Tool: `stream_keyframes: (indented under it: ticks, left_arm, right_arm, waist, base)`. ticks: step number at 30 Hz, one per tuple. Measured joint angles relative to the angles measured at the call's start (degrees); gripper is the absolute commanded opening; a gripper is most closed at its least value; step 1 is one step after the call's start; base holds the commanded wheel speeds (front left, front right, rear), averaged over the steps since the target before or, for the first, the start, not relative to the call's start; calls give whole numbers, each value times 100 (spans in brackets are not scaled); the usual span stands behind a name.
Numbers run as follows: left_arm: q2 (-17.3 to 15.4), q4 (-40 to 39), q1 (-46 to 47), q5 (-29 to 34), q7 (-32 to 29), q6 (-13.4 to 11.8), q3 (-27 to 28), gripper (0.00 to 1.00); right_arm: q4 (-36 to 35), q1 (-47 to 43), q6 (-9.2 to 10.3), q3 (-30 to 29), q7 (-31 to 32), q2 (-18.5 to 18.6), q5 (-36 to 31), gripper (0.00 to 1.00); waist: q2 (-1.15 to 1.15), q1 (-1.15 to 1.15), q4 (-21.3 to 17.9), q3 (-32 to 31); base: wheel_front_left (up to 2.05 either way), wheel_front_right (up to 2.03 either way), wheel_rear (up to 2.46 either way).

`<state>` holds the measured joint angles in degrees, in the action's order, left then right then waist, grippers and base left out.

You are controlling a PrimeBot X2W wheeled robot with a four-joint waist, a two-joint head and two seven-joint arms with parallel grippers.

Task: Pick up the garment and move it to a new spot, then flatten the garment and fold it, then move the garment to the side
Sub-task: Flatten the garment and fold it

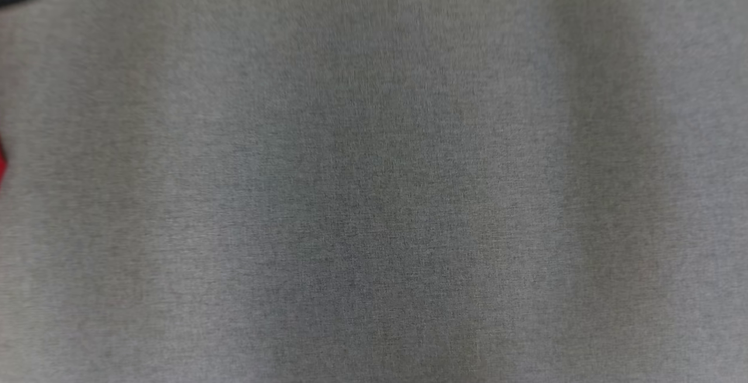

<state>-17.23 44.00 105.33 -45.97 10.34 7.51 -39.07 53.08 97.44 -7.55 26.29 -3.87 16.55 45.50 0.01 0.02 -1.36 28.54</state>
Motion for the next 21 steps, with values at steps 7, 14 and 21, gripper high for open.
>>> stream_keyframes:
  ticks: [7, 14, 21]
  left_arm:
    - [111, 399, 552, -308, 234, 0, -221, 0]
    - [90, 367, 240, -669, 424, 0, -550, 0]
    - [-101, -756, -1272, -568, 470, 0, -143, 0]
  right_arm:
    - [324, 625, 0, 219, -209, 1, -132, 0]
    - [424, 393, 0, 517, -512, -76, 110, 0]
    - [-231, -954, 0, 1065, -936, 99, 482, 0]
  waist:
    - [0, 0, -65, 631]
    - [0, -1, -76, 1128]
    - [-1, -3, -72, 970]
  base:
    - [0, 0, 0]
    - [0, 0, 0]
    - [0, 0, 0]
